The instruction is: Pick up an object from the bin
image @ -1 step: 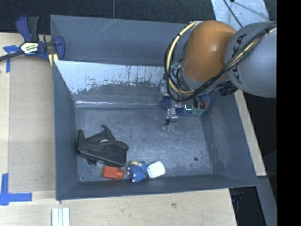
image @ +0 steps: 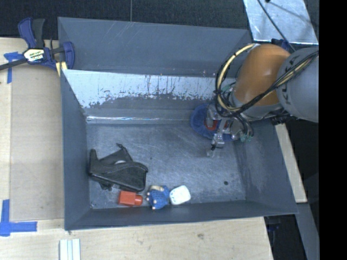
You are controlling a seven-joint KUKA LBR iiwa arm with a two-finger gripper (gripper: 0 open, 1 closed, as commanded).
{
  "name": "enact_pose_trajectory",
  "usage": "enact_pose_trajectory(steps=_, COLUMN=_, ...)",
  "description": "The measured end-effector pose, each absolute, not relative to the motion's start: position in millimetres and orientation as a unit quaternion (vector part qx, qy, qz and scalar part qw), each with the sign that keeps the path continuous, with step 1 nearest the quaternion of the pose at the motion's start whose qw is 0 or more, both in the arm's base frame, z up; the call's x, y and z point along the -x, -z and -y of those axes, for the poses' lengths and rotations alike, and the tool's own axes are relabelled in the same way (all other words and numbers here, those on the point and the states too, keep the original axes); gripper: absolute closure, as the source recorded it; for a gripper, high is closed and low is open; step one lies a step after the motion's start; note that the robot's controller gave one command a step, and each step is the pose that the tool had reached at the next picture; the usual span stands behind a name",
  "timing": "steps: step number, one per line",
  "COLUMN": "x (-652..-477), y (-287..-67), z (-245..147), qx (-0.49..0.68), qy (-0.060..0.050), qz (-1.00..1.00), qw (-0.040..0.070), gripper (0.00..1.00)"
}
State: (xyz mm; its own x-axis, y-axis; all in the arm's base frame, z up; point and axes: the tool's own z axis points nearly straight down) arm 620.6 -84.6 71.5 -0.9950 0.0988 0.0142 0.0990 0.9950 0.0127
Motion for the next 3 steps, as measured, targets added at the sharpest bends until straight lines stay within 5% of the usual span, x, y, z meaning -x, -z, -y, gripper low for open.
enact_pose_trajectory(steps=1, x=-618.8, y=-70.7, z=86.8, qx=0.102, qy=0.006, qz=0.995, qw=0.008, gripper=0.00)
enact_pose_trajectory(steps=2, x=-622.0, y=-72.8, z=91.1, qx=0.104, qy=0.003, qz=0.995, qw=-0.001, gripper=1.00)
enact_pose_trajectory(steps=3, x=-619.7, y=-194.2, z=100.9, qx=0.128, qy=0.000, qz=0.992, qw=-0.006, gripper=1.00)
